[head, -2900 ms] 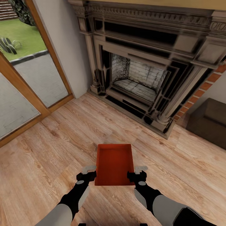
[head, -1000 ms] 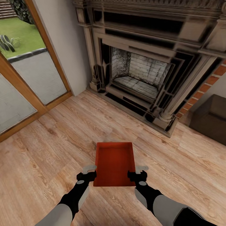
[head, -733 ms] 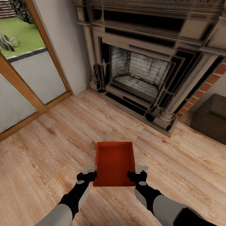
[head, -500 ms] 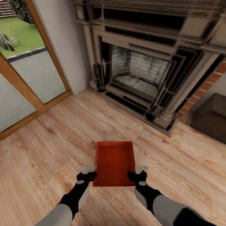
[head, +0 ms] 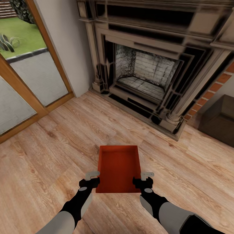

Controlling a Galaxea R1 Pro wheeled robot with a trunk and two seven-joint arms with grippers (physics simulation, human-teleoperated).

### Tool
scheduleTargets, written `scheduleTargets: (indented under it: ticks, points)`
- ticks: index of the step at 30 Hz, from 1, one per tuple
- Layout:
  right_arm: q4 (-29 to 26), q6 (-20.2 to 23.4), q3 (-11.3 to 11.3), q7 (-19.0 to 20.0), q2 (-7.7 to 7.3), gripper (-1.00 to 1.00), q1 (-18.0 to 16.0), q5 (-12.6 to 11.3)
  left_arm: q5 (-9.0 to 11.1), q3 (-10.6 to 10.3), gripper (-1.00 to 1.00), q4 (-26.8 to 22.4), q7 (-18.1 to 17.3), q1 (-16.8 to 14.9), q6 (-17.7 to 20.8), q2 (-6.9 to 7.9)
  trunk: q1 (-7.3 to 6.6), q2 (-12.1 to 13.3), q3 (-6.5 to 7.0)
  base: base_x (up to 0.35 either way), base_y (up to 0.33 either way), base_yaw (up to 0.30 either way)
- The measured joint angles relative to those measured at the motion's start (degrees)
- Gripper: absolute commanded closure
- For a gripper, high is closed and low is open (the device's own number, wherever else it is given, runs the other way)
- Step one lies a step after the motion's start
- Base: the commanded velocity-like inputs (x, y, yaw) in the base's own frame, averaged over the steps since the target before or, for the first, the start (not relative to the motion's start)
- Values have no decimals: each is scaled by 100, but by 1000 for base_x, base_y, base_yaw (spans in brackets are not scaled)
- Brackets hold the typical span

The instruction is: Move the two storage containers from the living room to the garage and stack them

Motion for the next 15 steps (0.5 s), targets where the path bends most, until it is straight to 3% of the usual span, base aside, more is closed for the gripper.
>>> scheduleTargets:
  ticks: [15]
  points:
    - [8, -13, 40, 41, -26, -100, 0, 20, 1, 9, -100, -32, -10, 0, -5, -1, 330, -602, -269, 0, 0, 0]
